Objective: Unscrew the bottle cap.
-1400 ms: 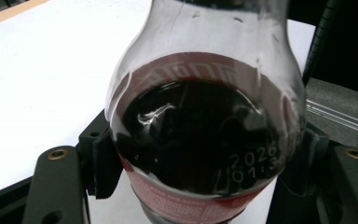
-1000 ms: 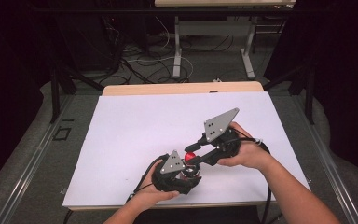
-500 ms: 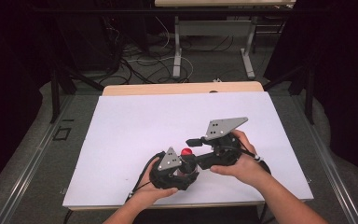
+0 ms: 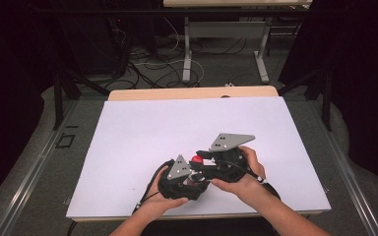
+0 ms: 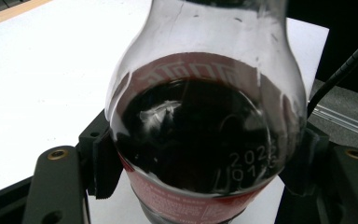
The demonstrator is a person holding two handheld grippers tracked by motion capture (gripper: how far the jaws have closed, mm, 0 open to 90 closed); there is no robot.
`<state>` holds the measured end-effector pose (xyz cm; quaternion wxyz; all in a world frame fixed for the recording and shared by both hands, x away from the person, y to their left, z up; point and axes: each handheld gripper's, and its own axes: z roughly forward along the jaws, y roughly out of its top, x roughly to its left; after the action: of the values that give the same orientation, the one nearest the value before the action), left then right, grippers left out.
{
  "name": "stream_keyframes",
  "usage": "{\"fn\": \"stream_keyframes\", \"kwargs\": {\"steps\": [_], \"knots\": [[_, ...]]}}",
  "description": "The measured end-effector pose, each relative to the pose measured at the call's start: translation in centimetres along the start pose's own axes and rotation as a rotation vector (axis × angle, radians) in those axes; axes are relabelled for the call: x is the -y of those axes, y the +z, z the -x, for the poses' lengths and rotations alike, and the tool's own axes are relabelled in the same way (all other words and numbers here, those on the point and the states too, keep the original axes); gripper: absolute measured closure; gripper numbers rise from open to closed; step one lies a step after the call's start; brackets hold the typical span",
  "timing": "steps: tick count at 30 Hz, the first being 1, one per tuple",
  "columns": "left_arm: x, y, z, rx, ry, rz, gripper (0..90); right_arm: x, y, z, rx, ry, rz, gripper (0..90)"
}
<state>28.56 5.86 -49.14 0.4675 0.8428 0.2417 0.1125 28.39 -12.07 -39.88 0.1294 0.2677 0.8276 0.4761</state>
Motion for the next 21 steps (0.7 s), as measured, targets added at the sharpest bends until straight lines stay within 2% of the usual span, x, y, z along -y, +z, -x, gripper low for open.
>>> {"fn": "stream_keyframes", "kwargs": {"steps": [4,5,6,7,8,9,12,13,14,16,19,21], "knots": [[0.0,0.0,0.0,0.008,0.013,-0.009,29.4,-0.1,0.0,0.3,-0.029,-0.029,-0.014,61.0],[0.0,0.0,0.1,0.009,0.011,-0.007,29.5,-0.2,0.0,0.5,-0.050,-0.037,-0.024,61.0],[0.1,0.1,0.1,0.013,0.014,-0.001,29.5,-0.3,0.0,0.8,-0.082,-0.069,-0.034,61.0],[0.1,0.1,0.1,0.021,0.013,0.002,29.5,-0.5,0.0,1.5,-0.145,-0.122,-0.045,61.1],[0.0,0.0,0.1,0.024,0.021,0.002,29.5,-0.5,0.0,1.5,-0.145,-0.122,-0.045,61.1],[0.0,-0.1,0.1,0.029,0.024,0.003,29.5,-0.7,0.0,2.0,-0.191,-0.156,-0.050,61.1],[-0.1,-0.2,0.2,0.045,0.032,0.003,29.5,-1.0,0.1,3.2,-0.311,-0.217,-0.052,61.1],[-0.1,-0.1,0.3,0.047,0.040,0.007,29.5,-1.2,0.1,3.5,-0.340,-0.236,-0.061,61.1],[-0.1,-0.1,0.3,0.051,0.042,0.006,29.5,-1.3,0.1,3.7,-0.373,-0.274,-0.067,61.1],[-0.1,-0.1,0.5,0.065,0.040,0.004,29.5,-1.5,0.3,4.3,-0.426,-0.288,-0.075,61.2],[-0.1,-0.2,0.5,0.076,0.049,-0.001,29.5,-1.7,0.4,4.9,-0.507,-0.363,-0.082,61.2],[-0.2,-0.2,0.4,0.082,0.062,-0.004,29.5,-1.7,0.4,5.0,-0.518,-0.367,-0.082,61.2]]}}
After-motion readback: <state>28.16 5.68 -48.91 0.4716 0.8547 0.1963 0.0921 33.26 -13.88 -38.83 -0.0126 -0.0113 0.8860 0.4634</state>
